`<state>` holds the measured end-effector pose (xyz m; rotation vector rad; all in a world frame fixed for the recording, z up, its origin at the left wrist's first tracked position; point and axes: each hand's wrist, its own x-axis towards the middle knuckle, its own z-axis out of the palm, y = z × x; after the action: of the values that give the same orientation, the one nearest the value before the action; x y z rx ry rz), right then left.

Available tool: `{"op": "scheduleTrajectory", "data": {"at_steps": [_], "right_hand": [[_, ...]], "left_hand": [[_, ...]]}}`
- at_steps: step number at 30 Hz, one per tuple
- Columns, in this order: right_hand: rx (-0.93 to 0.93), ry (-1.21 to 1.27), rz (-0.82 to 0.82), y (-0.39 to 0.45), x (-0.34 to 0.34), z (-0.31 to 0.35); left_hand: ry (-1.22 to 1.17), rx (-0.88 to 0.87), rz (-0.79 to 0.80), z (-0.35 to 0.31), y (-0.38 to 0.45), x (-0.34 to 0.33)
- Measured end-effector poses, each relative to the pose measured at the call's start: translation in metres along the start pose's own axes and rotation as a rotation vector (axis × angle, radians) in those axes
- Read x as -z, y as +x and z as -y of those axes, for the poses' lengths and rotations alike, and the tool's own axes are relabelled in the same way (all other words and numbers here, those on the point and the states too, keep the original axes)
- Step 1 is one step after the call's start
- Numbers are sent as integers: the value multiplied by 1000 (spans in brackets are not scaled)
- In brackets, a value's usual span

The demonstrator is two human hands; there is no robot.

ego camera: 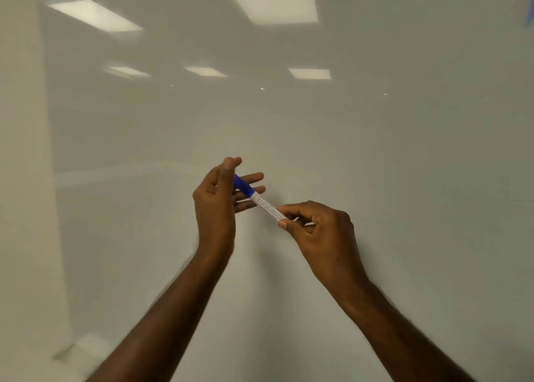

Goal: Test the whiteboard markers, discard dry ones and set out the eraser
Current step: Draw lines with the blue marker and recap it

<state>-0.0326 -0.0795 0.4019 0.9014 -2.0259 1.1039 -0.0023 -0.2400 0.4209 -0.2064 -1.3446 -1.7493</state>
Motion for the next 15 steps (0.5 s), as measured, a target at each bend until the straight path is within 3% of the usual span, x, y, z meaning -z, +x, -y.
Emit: {"op": "scheduleTrajectory", "data": {"at_steps": [3,8,15], "right_hand": [[-5,0,37,-8,-22,-7],[-56,-22,110,-27,-58,-26],[-143,-18,234,-70,-110,-53]], "left_hand": [[315,-218,135,18,7,50],[752,-343,388,45,8,113],[1051,-298,749,80,11,167]]}}
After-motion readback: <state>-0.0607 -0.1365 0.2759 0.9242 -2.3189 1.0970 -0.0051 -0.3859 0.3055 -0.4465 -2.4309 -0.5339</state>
